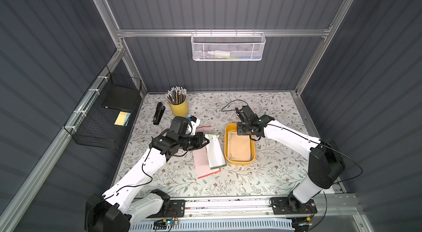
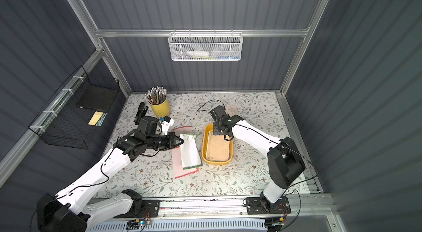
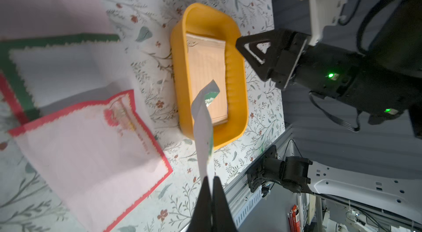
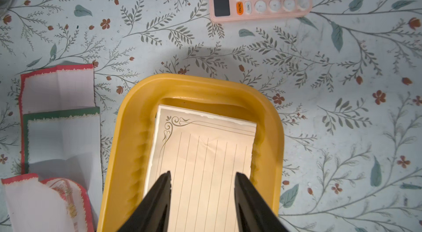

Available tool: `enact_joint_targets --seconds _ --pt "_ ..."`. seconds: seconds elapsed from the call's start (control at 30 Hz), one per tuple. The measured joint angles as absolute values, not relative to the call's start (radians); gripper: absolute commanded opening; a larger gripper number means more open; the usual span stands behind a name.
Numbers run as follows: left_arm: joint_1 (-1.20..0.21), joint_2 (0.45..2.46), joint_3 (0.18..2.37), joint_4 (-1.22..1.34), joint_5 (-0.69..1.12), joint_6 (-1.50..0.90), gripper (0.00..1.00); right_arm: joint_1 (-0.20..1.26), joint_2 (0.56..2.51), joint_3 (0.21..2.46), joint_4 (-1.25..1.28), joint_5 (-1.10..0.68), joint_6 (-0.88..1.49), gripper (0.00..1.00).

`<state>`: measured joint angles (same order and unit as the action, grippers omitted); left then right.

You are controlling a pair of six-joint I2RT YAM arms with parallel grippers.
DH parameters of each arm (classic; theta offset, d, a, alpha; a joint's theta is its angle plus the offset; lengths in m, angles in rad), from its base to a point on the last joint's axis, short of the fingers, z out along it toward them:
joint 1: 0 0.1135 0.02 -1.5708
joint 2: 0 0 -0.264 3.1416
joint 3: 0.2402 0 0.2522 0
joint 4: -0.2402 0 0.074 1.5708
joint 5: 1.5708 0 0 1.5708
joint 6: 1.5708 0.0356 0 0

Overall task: Take out the stationery paper from the storage box
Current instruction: Place the stationery paper at the center of the board.

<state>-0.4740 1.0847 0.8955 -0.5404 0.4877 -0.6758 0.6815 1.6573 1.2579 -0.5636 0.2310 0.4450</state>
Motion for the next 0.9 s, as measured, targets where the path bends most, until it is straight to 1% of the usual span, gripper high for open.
enact_joint_targets --seconds 0.13,0.27,0.47,0.53,0.57,0.6,0.63,0.67,0.77,0.9 --pt "-0.474 1.053 0.874 -0.635 0.428 -0.714 0.0 0.682 1.658 1.259 -0.566 0.227 0.445 0.5" --pt "-0.474 1.037 0.805 -0.661 0.402 -0.738 0.0 0.682 1.665 1.264 -0.568 0.222 0.445 0.5" --pt "-0.474 1.068 0.648 -0.646 0.402 -0.784 0.06 0.682 1.703 1.277 -0.572 0.222 0.445 0.5" --pt "-0.474 1.086 0.644 -0.638 0.401 -0.79 0.12 0.682 1.71 1.277 -0.573 0.226 0.445 0.5" --pt "-0.474 1.091 0.644 -0.628 0.399 -0.793 0.13 0.682 1.711 1.277 -0.574 0.227 0.445 0.5" --pt "-0.474 1.099 0.644 -0.616 0.398 -0.794 0.16 0.682 1.711 1.277 -0.573 0.229 0.444 0.5" --pt "-0.474 1.109 0.644 -0.607 0.396 -0.795 0.22 0.682 1.712 1.278 -0.574 0.23 0.444 0.5" --pt "-0.474 1.118 0.644 -0.599 0.394 -0.796 0.31 0.682 1.713 1.28 -0.574 0.23 0.445 0.5" --pt "-0.474 1.147 0.643 -0.585 0.386 -0.789 0.45 0.682 1.725 1.29 -0.575 0.232 0.445 0.5" --pt "-0.474 1.163 0.641 -0.583 0.372 -0.78 0.67 0.682 1.745 1.29 -0.578 0.233 0.445 0.5"
